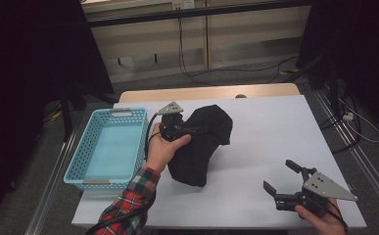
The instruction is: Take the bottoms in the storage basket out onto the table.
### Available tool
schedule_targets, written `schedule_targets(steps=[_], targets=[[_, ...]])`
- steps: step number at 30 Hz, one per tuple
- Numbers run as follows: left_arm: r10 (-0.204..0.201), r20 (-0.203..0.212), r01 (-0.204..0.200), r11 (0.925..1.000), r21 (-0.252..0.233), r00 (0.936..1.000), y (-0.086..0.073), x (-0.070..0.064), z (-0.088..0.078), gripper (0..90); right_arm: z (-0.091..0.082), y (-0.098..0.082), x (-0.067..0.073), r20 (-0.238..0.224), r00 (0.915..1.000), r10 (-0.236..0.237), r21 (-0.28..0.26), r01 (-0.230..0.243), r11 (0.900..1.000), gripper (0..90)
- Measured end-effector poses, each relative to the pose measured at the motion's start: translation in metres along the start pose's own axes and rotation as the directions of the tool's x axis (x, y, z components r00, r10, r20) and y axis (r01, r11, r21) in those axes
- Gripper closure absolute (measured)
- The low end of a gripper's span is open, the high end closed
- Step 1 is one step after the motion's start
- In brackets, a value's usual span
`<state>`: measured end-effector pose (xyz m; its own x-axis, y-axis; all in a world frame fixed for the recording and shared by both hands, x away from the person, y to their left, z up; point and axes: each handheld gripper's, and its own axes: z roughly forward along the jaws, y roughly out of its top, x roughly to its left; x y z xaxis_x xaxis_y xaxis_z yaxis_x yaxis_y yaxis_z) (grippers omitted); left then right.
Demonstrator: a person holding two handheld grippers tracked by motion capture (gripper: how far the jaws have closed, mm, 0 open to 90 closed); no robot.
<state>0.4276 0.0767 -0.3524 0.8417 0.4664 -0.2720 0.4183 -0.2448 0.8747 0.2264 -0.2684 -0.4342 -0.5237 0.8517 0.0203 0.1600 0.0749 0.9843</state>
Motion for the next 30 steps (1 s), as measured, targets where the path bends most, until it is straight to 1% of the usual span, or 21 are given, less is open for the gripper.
schedule_targets(steps=[6,11,15,18,22,24,25,30], targets=[[0.014,-0.013,-0.013,0.9992,0.038,0.9998,-0.009,0.0,0.006,71.0,0.0,0.0,0.0,-0.002,1.0,-0.002,0.001,0.002,1.0,2.0],[0.014,-0.023,-0.013,0.9984,0.054,0.9996,-0.014,0.0,0.011,70.4,0.0,0.0,0.0,-0.003,1.0,-0.004,0.003,0.004,1.0,2.1],[0.003,-0.023,-0.001,0.9975,0.071,0.9997,-0.017,0.001,0.014,69.8,0.0,0.0,0.0,-0.004,1.0,-0.004,0.004,0.004,1.0,2.1],[0.012,-0.033,-0.009,0.9966,0.082,0.9994,-0.019,0.001,0.016,69.3,0.001,0.0,0.001,-0.009,0.9999,-0.006,0.006,0.006,1.0,2.1],[0.018,-0.04,-0.014,0.9959,0.089,0.999,-0.021,0.0,0.018,68.5,0.001,0.0,0.001,-0.01,0.9999,-0.009,0.007,0.009,1.0,2.1],[0.016,-0.04,-0.012,0.9962,0.086,0.9991,-0.021,0.0,0.018,67.7,0.001,0.0,0.001,-0.009,0.9999,-0.01,0.006,0.01,1.0,2.1],[0.007,-0.037,-0.004,0.9964,0.085,0.9993,-0.022,0.0,0.018,67.7,0.001,0.0,0.001,-0.01,0.9999,-0.008,0.004,0.008,1.0,2.1],[0.019,-0.042,-0.015,0.9954,0.095,0.9989,-0.025,-0.002,0.02,67.8,0.0,0.0,0.0,-0.006,1.0,-0.006,0.002,0.006,1.0,2.1]])
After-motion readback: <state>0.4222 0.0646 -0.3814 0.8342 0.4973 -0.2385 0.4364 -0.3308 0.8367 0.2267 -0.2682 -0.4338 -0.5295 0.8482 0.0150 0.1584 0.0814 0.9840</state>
